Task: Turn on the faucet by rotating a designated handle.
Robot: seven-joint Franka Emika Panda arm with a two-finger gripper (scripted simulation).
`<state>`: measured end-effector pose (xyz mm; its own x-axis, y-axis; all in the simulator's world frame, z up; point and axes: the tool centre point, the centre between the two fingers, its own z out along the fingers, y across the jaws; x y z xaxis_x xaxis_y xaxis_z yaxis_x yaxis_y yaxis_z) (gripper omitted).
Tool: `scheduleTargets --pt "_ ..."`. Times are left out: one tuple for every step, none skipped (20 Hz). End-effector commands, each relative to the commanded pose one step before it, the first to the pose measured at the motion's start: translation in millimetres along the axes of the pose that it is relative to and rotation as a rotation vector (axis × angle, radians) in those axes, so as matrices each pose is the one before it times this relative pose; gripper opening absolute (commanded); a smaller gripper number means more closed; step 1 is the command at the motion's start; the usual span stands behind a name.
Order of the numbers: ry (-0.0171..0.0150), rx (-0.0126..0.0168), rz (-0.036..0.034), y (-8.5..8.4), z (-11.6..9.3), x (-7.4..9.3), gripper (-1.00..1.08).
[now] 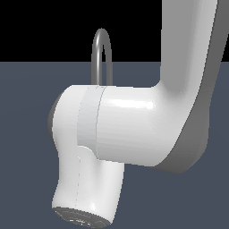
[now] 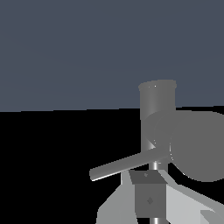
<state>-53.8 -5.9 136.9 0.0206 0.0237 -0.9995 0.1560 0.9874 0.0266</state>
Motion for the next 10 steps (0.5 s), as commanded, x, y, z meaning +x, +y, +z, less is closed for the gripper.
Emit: scheduleTargets --pt "0.01390 -0.03169 -0.01439 -10.08 1.38 12.59 -1.00" --pt "0.00041 -0.00174 -0.00143 -2.03 0.18 2.57 -1.00" --pt "0.00043 -0.00182 -0.00149 -1.99 0.18 2.58 -1.00" --pt "0.00041 -0.00174 -0.00143 -2.04 0.19 2.57 -1.00" --pt "0.00042 -0.00182 -0.00150 -2.00 0.19 2.59 -1.00" --pt "0.00042 -0.00181 -0.00150 -2.01 0.19 2.59 -1.00" --pt "0.00040 -0.00173 -0.00144 -2.06 0.20 2.59 -1.00" --pt "0.00041 -0.00180 -0.00152 -2.03 0.21 2.60 -1.00" --pt "0.00039 -0.00172 -0.00146 -2.08 0.22 2.60 -1.00" --pt "0.00000 0.00000 0.00000 0.00 0.00 0.00 -1.00"
